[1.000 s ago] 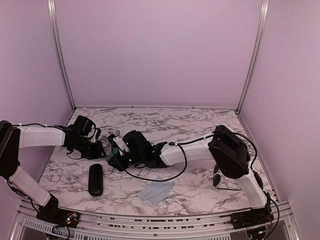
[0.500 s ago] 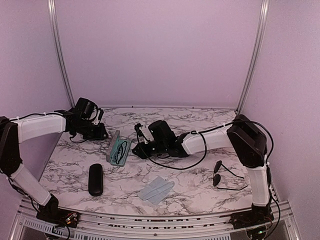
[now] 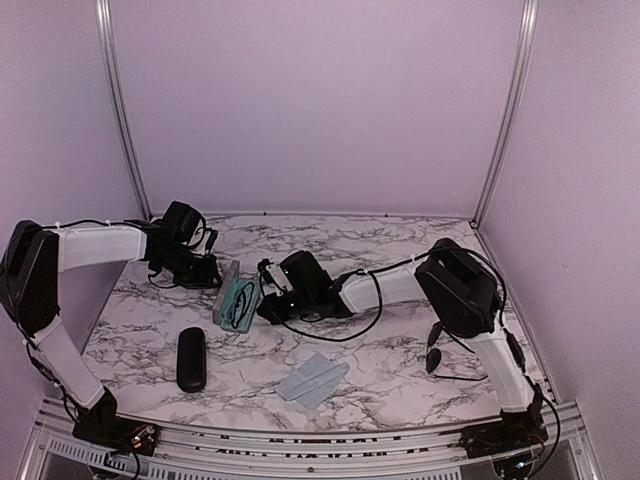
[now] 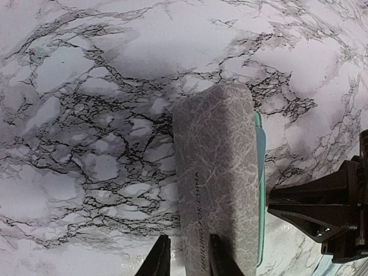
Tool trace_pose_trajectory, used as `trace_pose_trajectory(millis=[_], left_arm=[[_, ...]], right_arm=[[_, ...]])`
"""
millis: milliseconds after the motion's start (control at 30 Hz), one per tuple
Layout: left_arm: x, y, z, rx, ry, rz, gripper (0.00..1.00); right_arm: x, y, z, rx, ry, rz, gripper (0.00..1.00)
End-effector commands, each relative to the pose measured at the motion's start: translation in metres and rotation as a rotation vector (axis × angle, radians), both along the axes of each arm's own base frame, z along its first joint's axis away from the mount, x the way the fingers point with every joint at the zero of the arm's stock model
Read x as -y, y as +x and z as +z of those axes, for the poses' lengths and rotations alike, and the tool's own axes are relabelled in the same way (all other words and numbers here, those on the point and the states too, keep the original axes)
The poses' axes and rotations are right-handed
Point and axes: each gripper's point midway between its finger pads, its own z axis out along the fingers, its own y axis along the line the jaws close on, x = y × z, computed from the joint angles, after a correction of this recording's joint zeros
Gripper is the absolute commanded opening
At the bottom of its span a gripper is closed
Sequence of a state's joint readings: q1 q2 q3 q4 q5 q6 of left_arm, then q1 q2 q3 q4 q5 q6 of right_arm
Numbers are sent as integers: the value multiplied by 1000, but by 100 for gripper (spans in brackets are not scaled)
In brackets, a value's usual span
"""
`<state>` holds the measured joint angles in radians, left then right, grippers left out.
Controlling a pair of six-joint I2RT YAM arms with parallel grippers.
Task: Organize the sunglasses
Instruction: Close the case with sunglasses at the center of the board.
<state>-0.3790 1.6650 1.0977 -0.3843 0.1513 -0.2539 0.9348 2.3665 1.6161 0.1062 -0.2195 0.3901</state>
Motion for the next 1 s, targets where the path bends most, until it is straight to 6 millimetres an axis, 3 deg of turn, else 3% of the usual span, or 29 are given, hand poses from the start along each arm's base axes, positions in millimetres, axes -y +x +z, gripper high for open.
trace_pose_trajectory(millis=[0,467,833,967], left_arm=[[9,-6,5,-18,-20,-32,24],[36,-14,-11,-45,-29,-70,22],[39,-15,-24,-66,-15,-74,21],[39,-14,-15,-41,-15,-70,21]], right_arm=[[-7,4,-8,5,-8,15,13],[-21,6,-28,-22,1,42,13],[-21,3,-28,-34,11,49,13],[-21,2,-18,-25,20,55,13]])
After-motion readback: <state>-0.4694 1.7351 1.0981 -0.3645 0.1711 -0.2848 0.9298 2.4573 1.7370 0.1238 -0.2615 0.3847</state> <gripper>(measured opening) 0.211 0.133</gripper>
